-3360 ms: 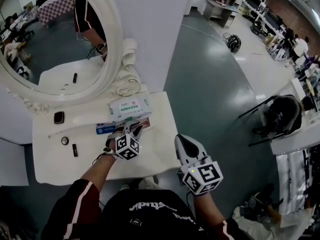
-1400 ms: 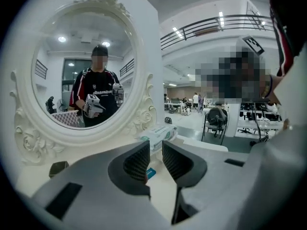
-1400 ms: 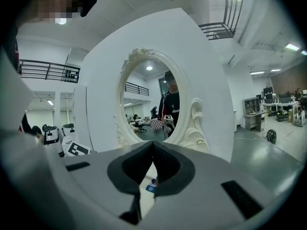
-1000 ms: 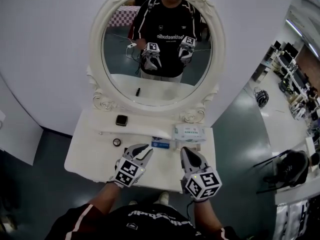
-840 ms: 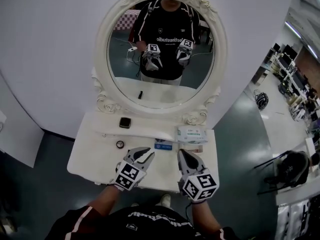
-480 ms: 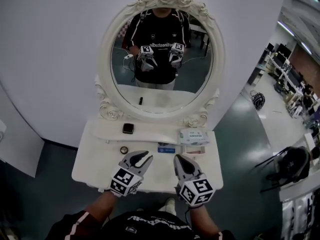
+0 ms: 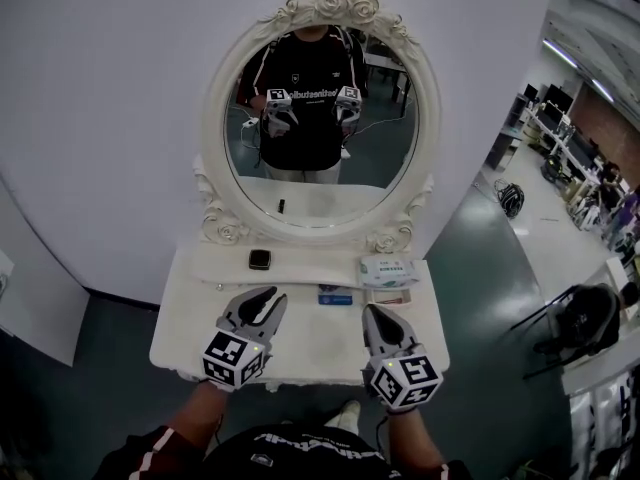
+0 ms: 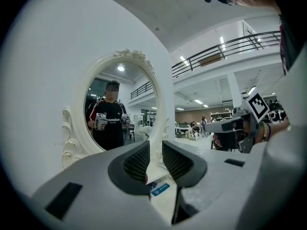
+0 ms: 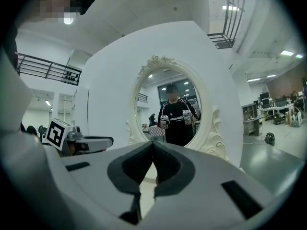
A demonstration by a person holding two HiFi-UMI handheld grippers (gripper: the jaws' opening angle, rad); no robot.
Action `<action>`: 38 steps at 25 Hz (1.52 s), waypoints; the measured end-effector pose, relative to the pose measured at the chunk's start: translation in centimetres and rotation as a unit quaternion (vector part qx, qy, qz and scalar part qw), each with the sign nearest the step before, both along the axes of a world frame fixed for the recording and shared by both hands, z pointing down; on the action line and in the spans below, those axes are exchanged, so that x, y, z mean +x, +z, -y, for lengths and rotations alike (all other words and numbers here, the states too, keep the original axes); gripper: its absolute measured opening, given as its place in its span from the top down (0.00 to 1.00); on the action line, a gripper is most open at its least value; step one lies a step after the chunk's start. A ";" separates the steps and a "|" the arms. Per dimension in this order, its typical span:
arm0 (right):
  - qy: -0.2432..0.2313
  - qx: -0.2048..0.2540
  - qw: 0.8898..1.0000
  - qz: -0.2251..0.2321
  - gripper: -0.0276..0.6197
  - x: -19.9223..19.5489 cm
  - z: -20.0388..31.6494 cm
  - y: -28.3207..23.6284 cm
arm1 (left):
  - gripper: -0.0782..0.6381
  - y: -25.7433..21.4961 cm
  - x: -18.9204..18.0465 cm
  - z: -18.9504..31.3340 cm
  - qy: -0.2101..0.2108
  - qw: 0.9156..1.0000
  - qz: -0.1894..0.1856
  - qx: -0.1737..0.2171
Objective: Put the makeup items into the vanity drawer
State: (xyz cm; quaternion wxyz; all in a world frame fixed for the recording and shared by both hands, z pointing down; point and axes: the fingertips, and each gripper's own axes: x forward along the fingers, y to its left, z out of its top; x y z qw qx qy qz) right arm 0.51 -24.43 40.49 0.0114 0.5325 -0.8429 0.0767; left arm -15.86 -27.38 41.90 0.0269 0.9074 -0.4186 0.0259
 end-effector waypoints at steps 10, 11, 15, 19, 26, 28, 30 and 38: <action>0.039 0.008 0.999 -0.001 0.95 3.1 -1.7 -0.8 | 0.79 -3.6 -1.7 -1.6 -0.047 0.998 -0.002 0.052; 0.040 0.007 0.999 -0.002 0.95 3.2 -1.8 -0.8 | 0.79 -3.6 -1.8 -1.6 -0.049 0.997 -0.005 0.053; 0.036 0.008 0.999 -0.003 0.95 3.0 -2.0 -0.9 | 0.82 -3.4 -2.1 -1.8 -0.060 0.997 -0.012 0.049; 0.032 0.009 0.999 -0.005 0.95 2.6 -2.1 -1.1 | 0.86 -3.4 -2.6 -2.0 -0.071 0.996 -0.013 0.051; 0.029 0.009 1.000 -0.008 0.95 2.0 -2.3 -1.1 | 0.88 -3.5 -3.4 -2.5 -0.085 0.995 -0.024 0.053; 0.029 0.010 0.999 -0.010 0.95 1.9 -2.4 -1.2 | 0.88 -3.5 -3.4 -2.6 -0.084 0.995 -0.024 0.053; 0.029 0.012 0.999 -0.012 0.95 1.8 -2.5 -1.3 | 0.88 -3.6 -3.3 -2.8 -0.084 0.995 -0.024 0.053; 0.036 0.018 0.999 -0.017 0.95 1.7 -2.8 -1.5 | 0.88 -3.7 -3.2 -3.1 -0.081 0.995 -0.022 0.055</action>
